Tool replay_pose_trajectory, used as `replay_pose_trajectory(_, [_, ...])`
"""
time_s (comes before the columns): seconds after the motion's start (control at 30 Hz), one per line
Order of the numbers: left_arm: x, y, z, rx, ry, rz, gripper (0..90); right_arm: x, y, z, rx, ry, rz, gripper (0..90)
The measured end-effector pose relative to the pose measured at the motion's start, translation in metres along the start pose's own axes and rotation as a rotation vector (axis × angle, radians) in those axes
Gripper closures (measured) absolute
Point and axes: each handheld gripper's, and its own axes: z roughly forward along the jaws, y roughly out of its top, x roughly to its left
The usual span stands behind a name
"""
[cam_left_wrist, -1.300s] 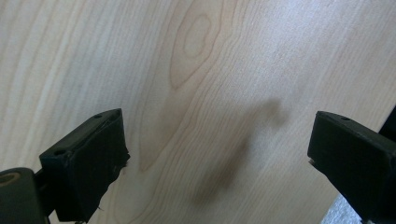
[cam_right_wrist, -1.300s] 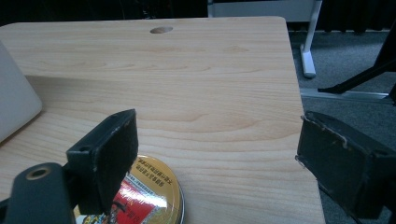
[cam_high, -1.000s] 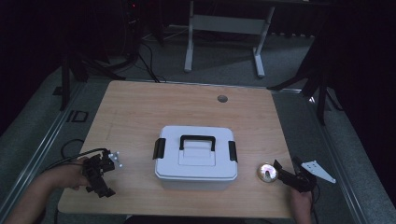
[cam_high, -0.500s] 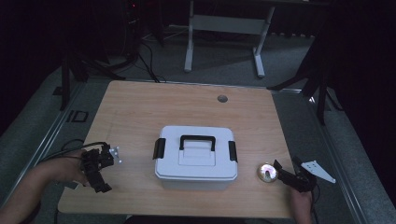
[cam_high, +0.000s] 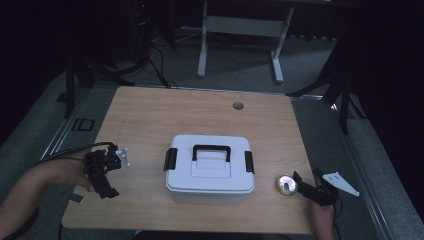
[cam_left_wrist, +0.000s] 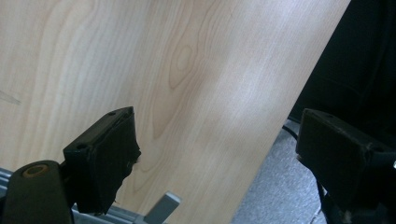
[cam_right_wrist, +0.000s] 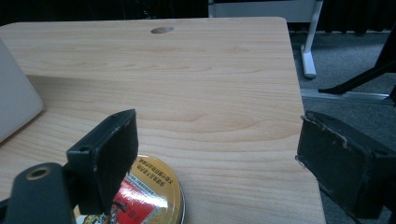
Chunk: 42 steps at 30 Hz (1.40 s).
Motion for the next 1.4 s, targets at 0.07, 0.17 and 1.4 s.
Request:
replay_pose_trajectory(0.07, [0.001,0.003,-0.010,-0.065,0.014,-0.001,13.3,0.000,0.000,0.000,0.000,0.001,0.003,12.1])
replay_pose_trajectory(0.17, [0.000,0.006,-0.015,-0.106,0.017,0.011,13.3,0.000,0.000,0.000,-0.001,0.000,0.001,12.1])
replay_pose_trajectory(1.4, [-0.004,0.078,-0.040,-0.160,-0.047,0.070,14.9,-0.001,0.000,0.000,-0.006,0.009,0.001,12.1])
